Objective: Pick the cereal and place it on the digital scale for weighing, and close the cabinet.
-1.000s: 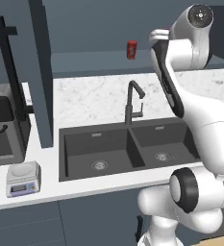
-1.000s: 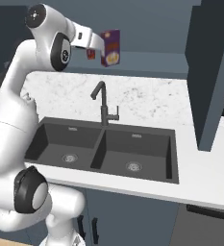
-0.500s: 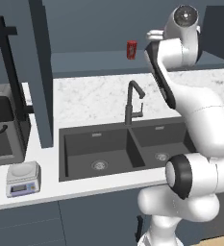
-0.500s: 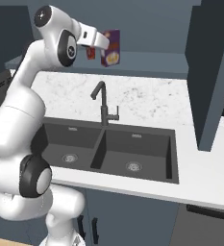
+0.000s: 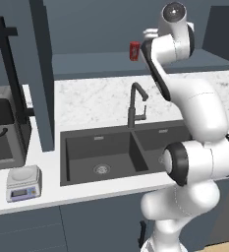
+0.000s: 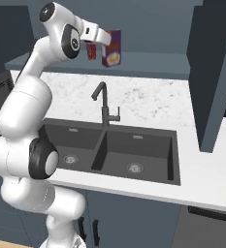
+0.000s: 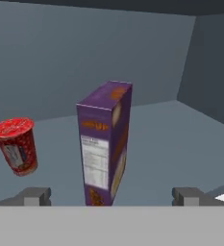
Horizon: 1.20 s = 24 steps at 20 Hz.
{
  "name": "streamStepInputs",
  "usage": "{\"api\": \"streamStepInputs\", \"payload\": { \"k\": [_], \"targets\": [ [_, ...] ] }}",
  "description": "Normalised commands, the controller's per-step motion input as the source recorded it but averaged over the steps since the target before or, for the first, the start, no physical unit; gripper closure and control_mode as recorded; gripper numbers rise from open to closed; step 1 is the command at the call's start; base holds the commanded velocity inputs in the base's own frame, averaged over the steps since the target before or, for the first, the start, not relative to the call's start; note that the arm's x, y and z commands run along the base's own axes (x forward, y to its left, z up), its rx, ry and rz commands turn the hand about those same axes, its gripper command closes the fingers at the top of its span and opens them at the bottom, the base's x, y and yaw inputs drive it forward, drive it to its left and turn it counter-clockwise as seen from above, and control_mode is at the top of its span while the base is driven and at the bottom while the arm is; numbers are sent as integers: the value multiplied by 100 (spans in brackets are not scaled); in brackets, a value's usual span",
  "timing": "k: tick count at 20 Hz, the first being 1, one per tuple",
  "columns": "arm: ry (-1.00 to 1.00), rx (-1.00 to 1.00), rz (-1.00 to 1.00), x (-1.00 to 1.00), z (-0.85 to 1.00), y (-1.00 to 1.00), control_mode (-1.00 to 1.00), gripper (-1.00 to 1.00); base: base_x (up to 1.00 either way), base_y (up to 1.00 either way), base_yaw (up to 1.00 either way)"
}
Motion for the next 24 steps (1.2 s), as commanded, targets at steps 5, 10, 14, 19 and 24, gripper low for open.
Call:
{"api": "streamStepInputs", "payload": {
  "k": [5, 10, 14, 19, 24],
  "targets": [
    [0, 0, 0, 36, -9, -2, -100, -100, 0, 0, 0],
    [0, 0, 0, 35, -7, -2, -100, -100, 0, 0, 0],
    [0, 0, 0, 24, -4, -7, -100, -100, 0, 0, 0],
    [0, 0, 0, 20, -10, -30, -100, -100, 0, 0, 0],
    [0, 0, 0, 43, -7, -7, -100, -100, 0, 0, 0]
  ]
}}
